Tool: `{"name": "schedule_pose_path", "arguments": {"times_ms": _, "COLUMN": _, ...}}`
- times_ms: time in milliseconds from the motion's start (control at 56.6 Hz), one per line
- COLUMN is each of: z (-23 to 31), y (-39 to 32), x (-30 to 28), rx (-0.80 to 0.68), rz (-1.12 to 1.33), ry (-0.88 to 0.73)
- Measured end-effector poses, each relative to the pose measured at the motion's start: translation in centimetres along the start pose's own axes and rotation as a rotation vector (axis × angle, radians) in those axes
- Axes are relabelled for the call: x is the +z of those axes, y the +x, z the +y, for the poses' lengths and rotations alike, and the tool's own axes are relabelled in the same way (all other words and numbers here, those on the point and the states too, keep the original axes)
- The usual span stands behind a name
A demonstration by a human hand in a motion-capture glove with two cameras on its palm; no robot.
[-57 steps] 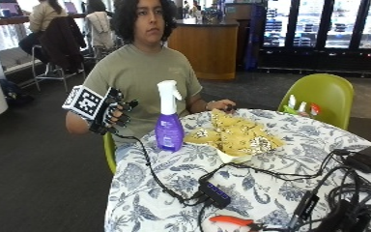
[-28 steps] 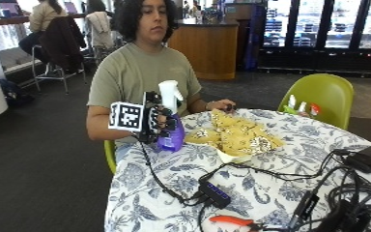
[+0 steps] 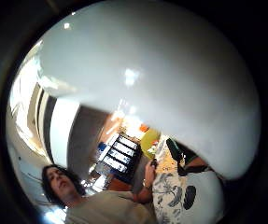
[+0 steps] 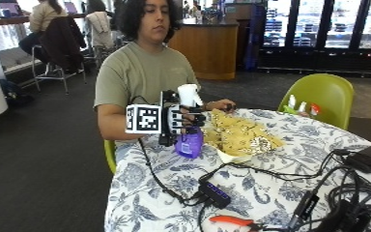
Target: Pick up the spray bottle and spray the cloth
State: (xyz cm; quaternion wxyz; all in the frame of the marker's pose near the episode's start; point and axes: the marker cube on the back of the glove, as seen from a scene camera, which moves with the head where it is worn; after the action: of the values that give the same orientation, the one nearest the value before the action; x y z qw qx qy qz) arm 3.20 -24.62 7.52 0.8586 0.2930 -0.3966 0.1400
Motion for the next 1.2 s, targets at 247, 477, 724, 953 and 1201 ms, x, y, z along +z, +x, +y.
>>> {"name": "schedule_pose_path", "arguments": {"times_ms": 247, "z": -0.3, "y": -4.0, "x": -3.7, "rx": 0.017, "rz": -0.121, "ry": -0.150}}
{"name": "schedule_pose_path", "arguments": {"times_ms": 477, "z": -1.9, "y": -10.9, "x": -9.3, "rx": 0.038, "rz": 0.036, "ry": -0.308}}
{"name": "schedule_pose_path", "arguments": {"times_ms": 724, "z": -4.6, "y": -13.9, "x": -5.5, "rx": 0.195, "rz": 0.398, "ry": -0.749}}
{"name": "schedule_pose_path", "arguments": {"times_ms": 953, "z": -2.9, "y": -8.4, "x": 2.4, "rx": 0.337, "rz": 0.818, "ry": -1.050}}
{"name": "schedule_pose_path", "arguments": {"times_ms": 1201, "z": 0.1, "y": -2.3, "x": 7.5, "rx": 0.449, "rz": 1.045, "ry": -1.236}}
